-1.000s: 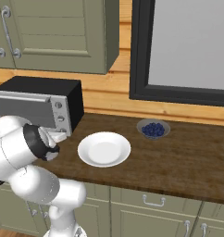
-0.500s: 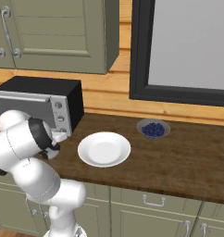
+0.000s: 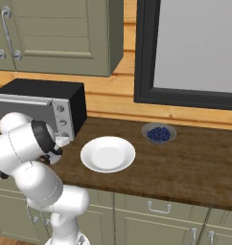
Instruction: Pick up the kebab skewer and baguette bread, and place them inside the toaster oven. Close the toaster oven door and start by setting the timer.
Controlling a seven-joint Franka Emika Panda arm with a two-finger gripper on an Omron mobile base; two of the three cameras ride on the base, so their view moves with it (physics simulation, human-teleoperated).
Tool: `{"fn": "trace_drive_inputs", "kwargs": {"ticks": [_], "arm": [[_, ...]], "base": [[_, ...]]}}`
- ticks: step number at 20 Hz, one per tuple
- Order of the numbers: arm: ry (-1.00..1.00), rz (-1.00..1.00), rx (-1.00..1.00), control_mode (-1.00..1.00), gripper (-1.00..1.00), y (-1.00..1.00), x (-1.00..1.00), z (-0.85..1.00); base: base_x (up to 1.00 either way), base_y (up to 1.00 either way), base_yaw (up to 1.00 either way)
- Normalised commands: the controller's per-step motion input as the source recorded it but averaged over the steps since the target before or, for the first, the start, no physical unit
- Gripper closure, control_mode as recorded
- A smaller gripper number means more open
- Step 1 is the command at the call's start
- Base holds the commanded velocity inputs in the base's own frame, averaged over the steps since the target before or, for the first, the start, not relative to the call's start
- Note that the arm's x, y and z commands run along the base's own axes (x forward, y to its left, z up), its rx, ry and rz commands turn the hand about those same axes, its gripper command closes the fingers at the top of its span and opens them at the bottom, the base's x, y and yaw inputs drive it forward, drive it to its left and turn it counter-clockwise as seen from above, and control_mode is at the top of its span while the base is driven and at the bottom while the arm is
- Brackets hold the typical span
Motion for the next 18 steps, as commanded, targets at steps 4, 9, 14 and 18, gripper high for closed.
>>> {"fn": "trace_drive_inputs", "kwargs": {"ticks": [4, 9, 14, 18], "arm": [[0.0, 0.0, 0.0, -1.0, -1.0, 0.0, 0.06, -0.01], [0.0, 0.01, 0.0, -1.0, -1.0, 0.0, 0.25, -0.09], [0.0, 0.02, 0.0, -1.0, -1.0, 0.0, 0.07, -0.2], [0.0, 0.03, 0.0, -1.0, -1.0, 0.01, 0.0, -0.21]], "base": [[0.0, 0.0, 0.0], [0.0, 0.0, 0.0], [0.0, 0.0, 0.0], [0.0, 0.0, 0.0]]}}
